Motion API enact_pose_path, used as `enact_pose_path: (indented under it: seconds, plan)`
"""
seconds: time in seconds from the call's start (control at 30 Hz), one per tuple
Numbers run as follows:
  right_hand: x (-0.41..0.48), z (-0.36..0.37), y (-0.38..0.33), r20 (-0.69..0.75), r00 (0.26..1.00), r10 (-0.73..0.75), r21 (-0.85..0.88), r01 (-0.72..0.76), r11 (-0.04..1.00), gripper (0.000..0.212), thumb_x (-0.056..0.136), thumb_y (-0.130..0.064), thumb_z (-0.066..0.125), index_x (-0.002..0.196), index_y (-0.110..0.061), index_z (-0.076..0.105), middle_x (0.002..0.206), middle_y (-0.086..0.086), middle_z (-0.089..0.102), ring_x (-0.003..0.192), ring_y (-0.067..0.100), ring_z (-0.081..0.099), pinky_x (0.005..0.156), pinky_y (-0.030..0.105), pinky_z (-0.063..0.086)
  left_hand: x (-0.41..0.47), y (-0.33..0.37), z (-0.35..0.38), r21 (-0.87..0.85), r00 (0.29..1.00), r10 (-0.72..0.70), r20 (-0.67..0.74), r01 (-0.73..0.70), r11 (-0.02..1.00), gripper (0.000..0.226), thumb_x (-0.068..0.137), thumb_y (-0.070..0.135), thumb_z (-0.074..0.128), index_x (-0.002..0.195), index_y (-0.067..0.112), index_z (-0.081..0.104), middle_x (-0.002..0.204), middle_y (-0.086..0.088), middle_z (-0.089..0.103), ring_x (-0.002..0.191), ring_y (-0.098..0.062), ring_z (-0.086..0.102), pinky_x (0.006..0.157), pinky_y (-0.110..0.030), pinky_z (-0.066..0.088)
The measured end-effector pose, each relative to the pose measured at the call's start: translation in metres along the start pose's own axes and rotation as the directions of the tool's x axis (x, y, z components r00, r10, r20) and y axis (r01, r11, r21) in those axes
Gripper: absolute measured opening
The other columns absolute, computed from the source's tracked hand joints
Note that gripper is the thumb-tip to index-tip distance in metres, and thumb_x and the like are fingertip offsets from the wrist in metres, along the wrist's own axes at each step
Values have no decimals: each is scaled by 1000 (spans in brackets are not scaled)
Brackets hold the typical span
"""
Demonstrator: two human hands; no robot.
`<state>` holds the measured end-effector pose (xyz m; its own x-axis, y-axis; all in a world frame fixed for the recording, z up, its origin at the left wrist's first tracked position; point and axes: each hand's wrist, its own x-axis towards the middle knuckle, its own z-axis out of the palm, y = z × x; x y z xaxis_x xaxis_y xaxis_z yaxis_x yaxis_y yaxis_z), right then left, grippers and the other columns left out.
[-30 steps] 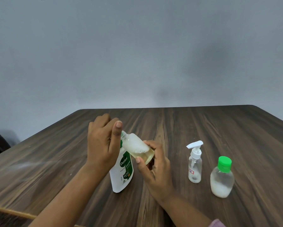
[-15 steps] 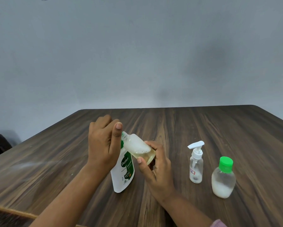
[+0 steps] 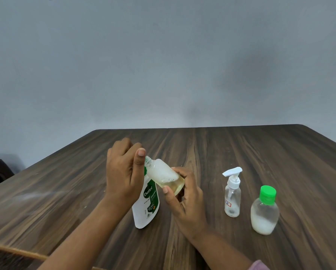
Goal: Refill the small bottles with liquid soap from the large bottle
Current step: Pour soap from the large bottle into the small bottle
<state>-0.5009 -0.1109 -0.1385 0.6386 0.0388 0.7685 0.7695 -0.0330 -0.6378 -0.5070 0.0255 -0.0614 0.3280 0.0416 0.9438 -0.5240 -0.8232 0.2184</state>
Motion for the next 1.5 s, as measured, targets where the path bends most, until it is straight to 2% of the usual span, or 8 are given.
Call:
enact_pose_path:
  seconds: [0.1,0.23,0.43,0.67,0.9,1.1,1.37,1.5]
  plan:
    - [0,0,-1,7,1000,-3,4,3,1000,36,89,-56,49,115,-32,44,100,-16,58,79,5,63,57,25,54,4,2,-1,4,1000,3,3,-3,1000,52,100,48,17,62,19,39,67,13,30,62,-13,33,58,-34,29]
    - [0,1,0,11,1000,20,6,-21,1000,41,88,-60,48,118,-34,42,106,-14,58,88,5,64,62,22,55,12,3,-2,19,999,4,33,-5,1000,62,100,49,15,60,11,43,64,5,34,61,-15,35,58,-39,31]
    - [2,1,-1,9,1000,-7,-1,7,1000,35,89,-52,51,116,-30,43,104,-15,57,84,2,62,60,16,51,3,1,0,3,1000,17,-14,-17,1000,47,101,44,20,63,21,36,68,16,30,62,-12,33,56,-35,29]
    - [-1,1,0,2,1000,-3,-7,3,1000,37,89,-57,49,116,-33,44,96,-11,59,72,10,62,55,39,52,1,1,-2,14,1000,13,12,-13,1000,42,101,45,19,66,26,33,68,16,29,62,-12,32,59,-34,28]
    - [1,1,-1,26,1000,5,-5,-5,1000,37,88,-59,49,118,-38,41,104,-14,58,82,7,63,60,33,55,16,-3,-4,13,998,-6,62,5,1000,66,100,48,19,55,5,42,58,0,36,59,-15,35,61,-31,26]
    - [-1,-1,0,7,1000,-5,-3,5,1000,31,88,-43,54,115,-30,44,96,-11,59,74,6,62,55,26,52,5,-1,0,-8,1000,3,10,-3,1000,47,101,44,22,61,22,35,64,15,29,59,-11,32,58,-35,29]
    - [1,1,-1,37,999,-6,-24,7,1000,32,88,-58,50,116,-52,37,107,-19,56,88,6,63,62,30,56,16,-3,-2,9,999,19,48,-19,1000,67,100,47,18,55,4,42,59,-2,36,59,-15,34,61,-34,28]
    - [2,1,2,20,1000,-13,-19,13,1000,30,89,-48,54,116,-40,42,101,-13,58,83,7,63,58,29,55,9,-4,0,-15,999,30,17,-29,999,60,101,44,20,56,9,40,62,4,33,60,-13,33,58,-33,27]
